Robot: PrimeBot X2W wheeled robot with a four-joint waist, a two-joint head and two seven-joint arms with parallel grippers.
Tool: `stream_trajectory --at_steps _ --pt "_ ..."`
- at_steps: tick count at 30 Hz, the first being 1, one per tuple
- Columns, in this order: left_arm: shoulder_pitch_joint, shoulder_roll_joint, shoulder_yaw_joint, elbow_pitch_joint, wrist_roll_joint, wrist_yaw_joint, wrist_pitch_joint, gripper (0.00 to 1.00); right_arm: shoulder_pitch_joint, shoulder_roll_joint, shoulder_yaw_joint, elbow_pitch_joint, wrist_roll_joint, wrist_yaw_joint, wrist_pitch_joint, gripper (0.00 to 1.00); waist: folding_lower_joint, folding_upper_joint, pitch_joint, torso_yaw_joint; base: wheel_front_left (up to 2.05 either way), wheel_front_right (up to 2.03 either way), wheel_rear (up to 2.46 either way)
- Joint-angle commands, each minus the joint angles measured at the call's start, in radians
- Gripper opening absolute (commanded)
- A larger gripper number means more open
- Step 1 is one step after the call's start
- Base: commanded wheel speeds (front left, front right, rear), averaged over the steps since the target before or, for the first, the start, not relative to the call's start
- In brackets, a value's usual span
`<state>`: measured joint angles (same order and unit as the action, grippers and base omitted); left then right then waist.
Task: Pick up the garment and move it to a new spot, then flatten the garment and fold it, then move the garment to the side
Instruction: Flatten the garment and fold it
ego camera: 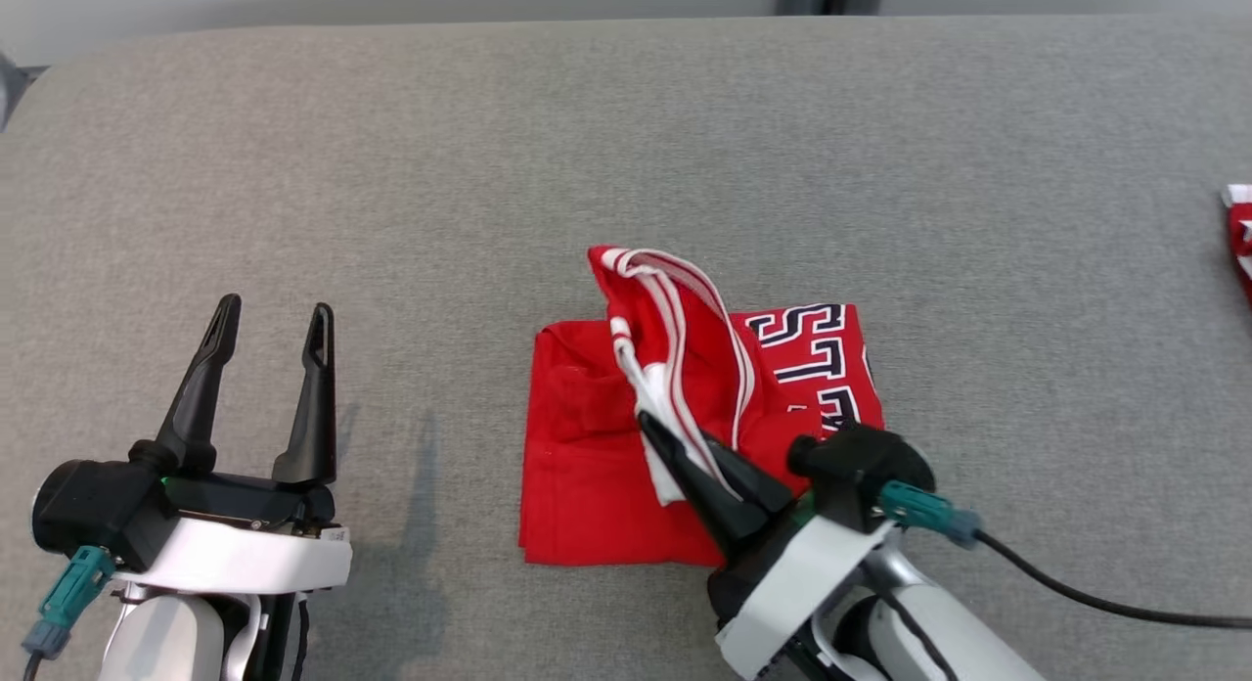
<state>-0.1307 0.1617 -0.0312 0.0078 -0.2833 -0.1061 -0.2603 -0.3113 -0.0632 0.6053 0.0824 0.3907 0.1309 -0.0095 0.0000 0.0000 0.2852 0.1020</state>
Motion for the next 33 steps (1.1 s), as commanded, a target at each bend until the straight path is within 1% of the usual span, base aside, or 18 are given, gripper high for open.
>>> stream_trajectory --at_steps 1,5,8,9,10,11,13,17,21,24,26,29,33 --pt "-0.014 0.000 0.001 0.001 -0.003 -0.007 -0.003 1.00 -0.013 -0.002 0.003 0.011 0.011 0.000 -0.008 0.00 0.0000 0.0000 0.004 0.010 0.00 0.00 0.00" --pt "-0.025 -0.007 -0.007 0.011 -0.001 -0.008 -0.003 1.00 -0.052 0.008 0.042 0.132 0.035 0.000 -0.054 0.00 0.0000 0.0000 0.014 0.032 0.00 0.00 0.00" --pt "-0.026 -0.011 -0.008 0.016 0.003 -0.012 -0.003 1.00 -0.079 0.011 0.072 0.191 0.071 0.000 -0.087 0.00 0.0000 0.0000 0.021 0.040 0.00 0.00 0.00" --pt "-0.028 -0.012 -0.008 0.017 0.004 -0.013 -0.003 1.00 -0.089 0.012 0.087 0.198 0.092 0.000 -0.103 0.36 0.0000 0.0000 0.023 0.040 0.00 0.00 0.00" --pt "-0.029 -0.011 -0.008 0.020 0.006 -0.014 -0.003 1.00 -0.097 0.011 0.107 0.203 0.110 0.000 -0.113 0.81 0.0000 0.0000 0.025 0.040 0.00 0.00 0.00" --pt "-0.029 -0.010 -0.007 0.022 0.009 -0.015 -0.003 1.00 -0.105 0.011 0.123 0.206 0.128 0.000 -0.125 1.00 0.0000 0.0000 0.026 0.038 0.00 0.00 0.00" --pt "-0.032 -0.009 -0.005 0.025 0.012 -0.017 -0.003 1.00 -0.122 0.011 0.158 0.189 0.176 0.000 -0.152 1.00 0.0000 0.0000 0.027 0.033 0.00 0.00 0.00" --pt "-0.036 -0.010 0.004 0.030 0.020 -0.015 -0.003 1.00 -0.149 0.010 0.200 0.148 0.227 0.000 -0.189 1.00 0.0000 0.0000 0.024 0.016 0.00 0.00 0.00" --pt "-0.030 -0.012 0.013 0.032 0.028 -0.016 -0.003 1.00 -0.155 0.010 0.174 0.088 0.247 0.000 -0.215 1.00 0.0000 0.0000 0.014 -0.002 0.00 0.00 0.00" --pt "-0.021 -0.010 0.023 0.031 0.034 -0.011 -0.003 1.00 -0.132 -0.002 0.107 0.033 0.243 0.000 -0.227 1.00 0.0000 0.0000 0.006 -0.014 0.00 0.00 0.00" --pt "-0.014 -0.011 0.031 0.031 0.039 -0.004 -0.003 1.00 -0.115 -0.022 0.038 -0.006 0.218 0.000 -0.233 1.00 0.0000 0.0000 0.000 -0.022 0.00 0.00 0.00" --pt "-0.001 -0.010 0.044 0.029 0.048 0.006 -0.003 1.00 -0.074 -0.057 -0.096 -0.043 0.164 0.000 -0.237 1.00 0.0000 0.0000 -0.012 -0.034 0.00 0.00 0.00" --pt "0.016 -0.009 0.053 0.027 0.051 0.015 -0.003 1.00 -0.003 -0.104 -0.285 -0.065 0.080 0.000 -0.215 1.00 0.0000 0.0000 -0.031 -0.043 0.00 0.00 0.00"
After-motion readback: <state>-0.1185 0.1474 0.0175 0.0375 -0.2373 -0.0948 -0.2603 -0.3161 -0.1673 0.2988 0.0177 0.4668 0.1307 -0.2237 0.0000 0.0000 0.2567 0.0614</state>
